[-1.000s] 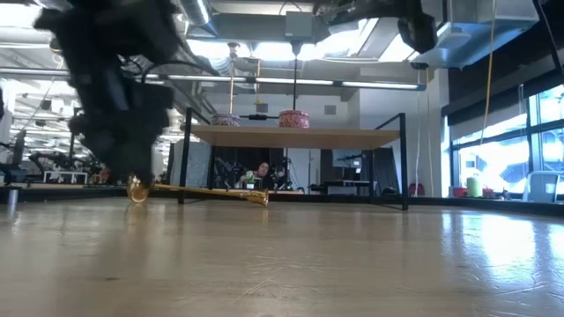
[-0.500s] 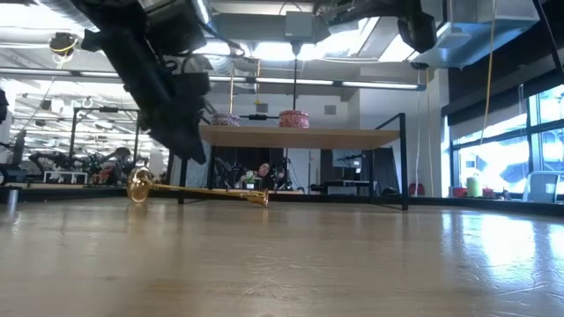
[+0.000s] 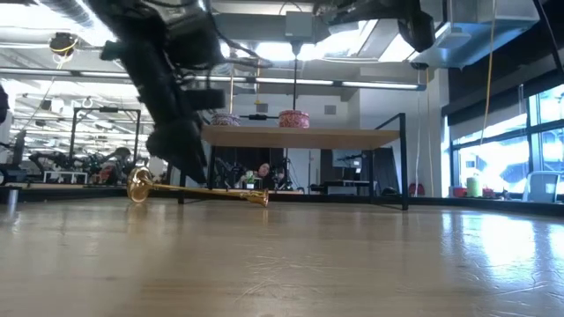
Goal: Pick & Place candle stick holders
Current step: Put the gold candle holder on the shelf
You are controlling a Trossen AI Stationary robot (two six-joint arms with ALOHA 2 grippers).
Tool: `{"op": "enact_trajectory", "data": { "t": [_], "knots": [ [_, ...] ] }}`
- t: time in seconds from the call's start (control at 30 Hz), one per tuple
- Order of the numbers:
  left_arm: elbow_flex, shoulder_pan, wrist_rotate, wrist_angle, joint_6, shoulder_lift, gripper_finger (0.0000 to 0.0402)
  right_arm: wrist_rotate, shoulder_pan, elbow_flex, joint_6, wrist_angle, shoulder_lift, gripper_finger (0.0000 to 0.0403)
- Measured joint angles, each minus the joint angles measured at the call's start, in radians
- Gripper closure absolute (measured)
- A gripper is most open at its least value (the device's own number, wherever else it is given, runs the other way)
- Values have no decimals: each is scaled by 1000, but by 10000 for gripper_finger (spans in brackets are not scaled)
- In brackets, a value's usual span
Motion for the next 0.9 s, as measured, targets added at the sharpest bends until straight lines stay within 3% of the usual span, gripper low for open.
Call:
{"op": "enact_trajectory", "data": {
  "t": [0.13,0.33,0.67,0.9],
  "knots": [
    [93,-5,-8,-39,77,135,25,3,0,0,-9,1,0,315],
    [256,-14,-121,-186,89,277,33,3,13,0,-10,1,0,315],
    [273,33,-120,-242,102,287,92,6,54,0,-8,5,0,315],
    [274,53,-100,-244,140,285,109,44,68,0,1,9,0,315]
  ]
}}
